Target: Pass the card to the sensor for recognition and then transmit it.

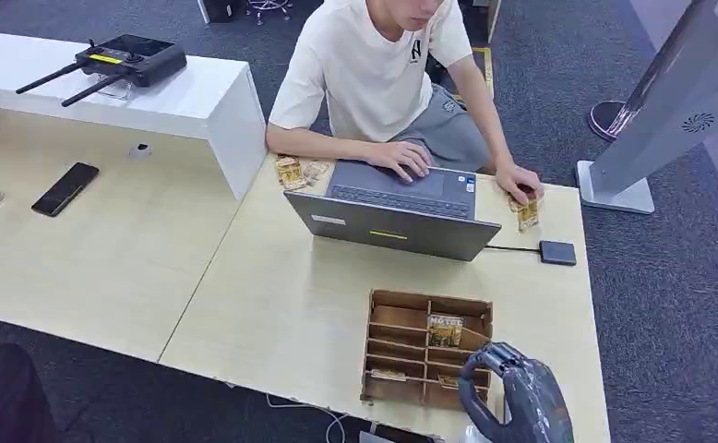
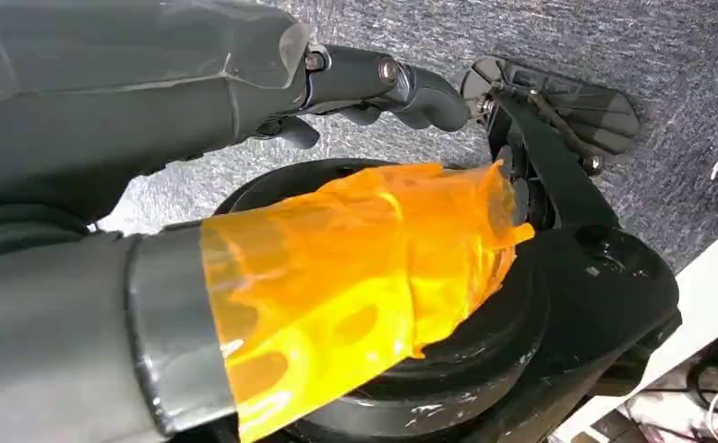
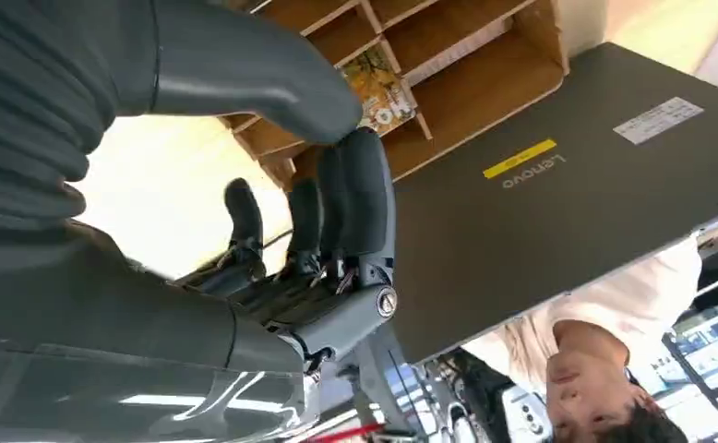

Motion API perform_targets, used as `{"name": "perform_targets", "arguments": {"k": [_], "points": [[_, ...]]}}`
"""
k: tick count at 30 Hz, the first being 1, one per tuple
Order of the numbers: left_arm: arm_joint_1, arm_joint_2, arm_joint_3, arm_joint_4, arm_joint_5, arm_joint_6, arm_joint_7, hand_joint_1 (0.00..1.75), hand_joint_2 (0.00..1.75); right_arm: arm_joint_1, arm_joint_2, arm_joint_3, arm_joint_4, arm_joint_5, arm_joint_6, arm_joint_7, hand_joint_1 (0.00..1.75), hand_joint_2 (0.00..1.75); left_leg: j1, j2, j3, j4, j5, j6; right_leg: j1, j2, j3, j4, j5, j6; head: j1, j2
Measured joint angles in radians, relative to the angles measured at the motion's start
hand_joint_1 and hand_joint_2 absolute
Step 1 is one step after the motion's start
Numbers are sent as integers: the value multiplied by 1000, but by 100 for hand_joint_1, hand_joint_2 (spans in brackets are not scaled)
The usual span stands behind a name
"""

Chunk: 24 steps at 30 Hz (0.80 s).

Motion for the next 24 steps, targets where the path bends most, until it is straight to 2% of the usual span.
{"name": "perform_targets", "arguments": {"k": [1,2,5,6,7,8,9,10,12,19,20,24], "points": [[0,0,-1,0,0,0,0,0,0,0,-5,3,0,6,-2,0,108,175,0,0,0,0,0,0,0,0,0,0,0,0,0,0],[0,1,-2,0,0,-1,0,0,0,0,-8,7,0,10,-3,0,98,175,0,0,0,0,0,0,0,0,0,0,0,0,0,0],[0,3,-4,0,0,-2,0,0,0,0,-19,20,0,28,-7,0,101,175,0,0,0,0,0,0,0,0,0,0,0,0,0,0],[0,4,-6,0,0,-2,0,0,0,0,-23,24,2,35,-13,0,87,175,0,0,0,0,0,0,0,0,0,0,0,0,0,0],[0,5,-10,0,0,-3,0,0,0,-1,-27,29,4,41,-16,0,87,175,0,0,0,0,0,0,0,0,0,0,0,0,0,0],[0,6,-12,0,0,-3,0,0,0,0,-31,33,7,44,-16,2,66,175,0,0,0,0,0,0,0,0,0,0,0,0,0,0],[0,6,-13,0,0,-3,0,0,0,-1,-34,37,8,48,-16,5,58,175,0,0,0,0,0,0,0,0,0,0,0,0,0,0],[0,6,-15,0,1,-3,1,0,0,-1,-39,40,10,55,-17,8,58,175,0,0,0,0,0,0,0,0,0,0,0,0,0,0],[0,6,-18,0,1,-3,2,0,0,-1,-47,48,11,63,-17,8,70,175,0,0,0,0,0,0,0,0,0,0,0,0,0,0],[0,7,-20,0,0,-8,2,0,0,-7,-56,70,29,86,-21,8,73,175,0,0,0,0,0,0,0,0,0,0,0,0,0,0],[0,7,-20,0,-1,-8,2,0,0,-9,-56,72,32,91,-24,8,87,175,0,0,0,0,0,0,0,0,0,0,0,0,0,0],[0,7,-22,0,-4,-11,2,0,0,-21,-56,77,48,100,-31,7,87,175,0,0,0,0,0,0,0,0,0,0,0,0,0,0]]}}
